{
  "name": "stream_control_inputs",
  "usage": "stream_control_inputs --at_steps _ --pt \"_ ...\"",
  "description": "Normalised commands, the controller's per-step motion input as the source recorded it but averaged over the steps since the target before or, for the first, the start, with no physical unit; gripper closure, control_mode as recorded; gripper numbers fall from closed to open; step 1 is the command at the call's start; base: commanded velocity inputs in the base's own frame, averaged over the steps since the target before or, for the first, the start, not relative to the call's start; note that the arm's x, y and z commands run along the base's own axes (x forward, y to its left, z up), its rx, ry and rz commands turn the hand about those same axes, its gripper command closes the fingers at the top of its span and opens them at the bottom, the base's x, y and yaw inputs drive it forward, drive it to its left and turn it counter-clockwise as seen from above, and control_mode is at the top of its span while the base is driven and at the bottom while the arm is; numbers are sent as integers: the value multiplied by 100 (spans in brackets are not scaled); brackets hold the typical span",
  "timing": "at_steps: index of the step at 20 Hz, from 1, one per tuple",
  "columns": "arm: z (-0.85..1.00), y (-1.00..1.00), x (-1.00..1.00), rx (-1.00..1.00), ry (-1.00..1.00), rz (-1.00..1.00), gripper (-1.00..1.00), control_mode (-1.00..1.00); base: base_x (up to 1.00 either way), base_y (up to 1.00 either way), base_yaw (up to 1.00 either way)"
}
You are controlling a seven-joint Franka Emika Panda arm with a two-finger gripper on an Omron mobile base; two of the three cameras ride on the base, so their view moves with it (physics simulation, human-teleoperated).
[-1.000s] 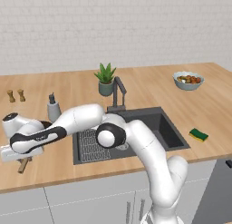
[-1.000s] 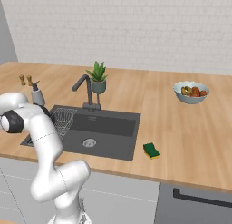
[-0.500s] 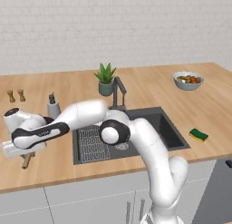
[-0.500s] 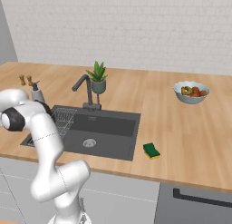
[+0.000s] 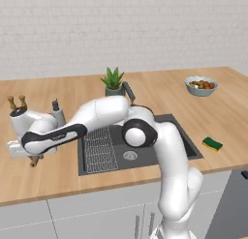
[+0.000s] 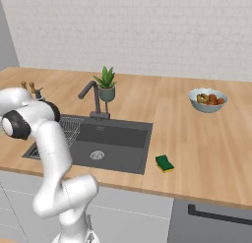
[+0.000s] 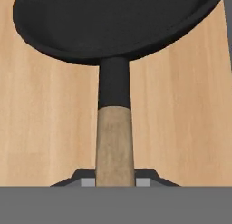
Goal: Pick the pan and sponge and place them into the sink. Then turn on the water.
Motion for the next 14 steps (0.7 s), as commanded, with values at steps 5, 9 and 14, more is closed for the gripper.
stream_control_inputs --at_steps 5,9,14 --pt "16 -69 -4 10 -2 -17 100 -100 0 0 0" --pt "9 -74 0 8 -14 -8 100 -100 0 0 0" --pt "22 -75 -4 14 -20 0 100 -100 0 0 0"
